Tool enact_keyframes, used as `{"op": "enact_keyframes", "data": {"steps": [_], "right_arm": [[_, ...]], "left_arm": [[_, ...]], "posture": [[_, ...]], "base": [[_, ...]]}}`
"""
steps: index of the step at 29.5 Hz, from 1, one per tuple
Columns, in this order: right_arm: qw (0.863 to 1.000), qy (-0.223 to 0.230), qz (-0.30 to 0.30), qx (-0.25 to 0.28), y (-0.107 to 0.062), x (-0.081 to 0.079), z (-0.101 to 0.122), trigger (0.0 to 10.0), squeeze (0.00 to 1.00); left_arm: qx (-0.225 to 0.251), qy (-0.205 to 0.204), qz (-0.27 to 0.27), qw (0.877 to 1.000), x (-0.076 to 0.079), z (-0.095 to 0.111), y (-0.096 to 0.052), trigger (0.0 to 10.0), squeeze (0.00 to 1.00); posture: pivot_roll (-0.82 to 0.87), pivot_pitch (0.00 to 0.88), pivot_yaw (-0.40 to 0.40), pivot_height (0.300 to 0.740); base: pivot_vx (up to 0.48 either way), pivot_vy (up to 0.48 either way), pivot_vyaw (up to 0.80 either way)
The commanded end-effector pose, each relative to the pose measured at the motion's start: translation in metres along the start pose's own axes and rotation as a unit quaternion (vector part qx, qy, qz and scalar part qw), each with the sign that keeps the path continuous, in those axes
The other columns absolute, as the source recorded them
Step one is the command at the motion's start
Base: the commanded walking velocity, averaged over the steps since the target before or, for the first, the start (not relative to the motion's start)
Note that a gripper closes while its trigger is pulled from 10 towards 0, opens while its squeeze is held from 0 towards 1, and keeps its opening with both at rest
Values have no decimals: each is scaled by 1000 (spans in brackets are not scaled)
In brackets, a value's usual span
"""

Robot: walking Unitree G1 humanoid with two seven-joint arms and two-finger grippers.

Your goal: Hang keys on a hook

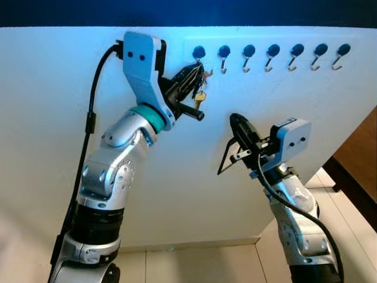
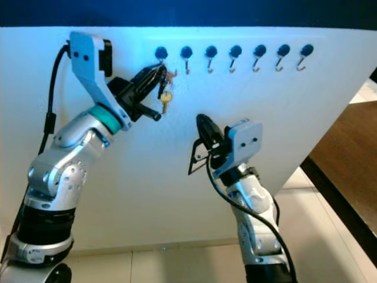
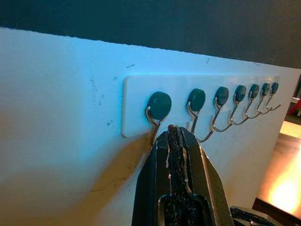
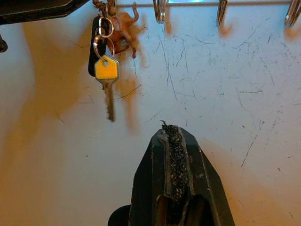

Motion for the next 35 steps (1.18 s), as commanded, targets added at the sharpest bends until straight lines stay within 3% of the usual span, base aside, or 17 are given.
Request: {"op": "enact_keyframes", "data": {"steps": [1,13,19,24,32,33,35], "right_arm": [[1000,5,3,-9,-3,-4,-4,10000,0],[1000,6,4,-9,-2,-4,-5,10000,0],[1000,6,4,-9,-2,-4,-4,10000,0],[1000,6,4,-9,-2,-5,-4,10000,0],[1000,6,3,-10,-2,-5,-5,10000,0],[1000,7,4,-9,-2,-5,-5,10000,0],[1000,7,4,-9,-2,-5,-5,10000,0]], "left_arm": [[2,4,1,1000,-1,1,1,10000,0],[-10,8,14,1000,-6,-7,-1,10000,0],[-53,24,45,997,-16,-22,0,10000,0],[-58,20,52,997,-20,-24,0,10000,0],[-34,31,17,999,-7,-20,-7,10000,0],[-19,24,15,999,-5,-15,-7,10000,1000],[-14,16,16,1000,-5,-13,-7,10000,1000]], "posture": [[41,110,99,740],[41,109,98,740],[43,109,98,740],[41,110,98,740],[47,113,97,740],[46,113,97,740],[46,113,97,740]], "base": [[0,0,0],[0,0,0],[0,0,0],[0,0,0],[0,0,0],[0,0,0],[0,0,0]]}}
Point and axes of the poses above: a point about 5 cm out from each wrist's last joint towards the gripper, its own y axis pointing out of the wrist towards the gripper, its own z axis along the axis of the wrist's last joint, x = y × z, the point moved 3 cm from there along y, pointing out of the wrist towards the gripper, and after that the axes turned 7 degrees about -y, right-handed, at the moved point
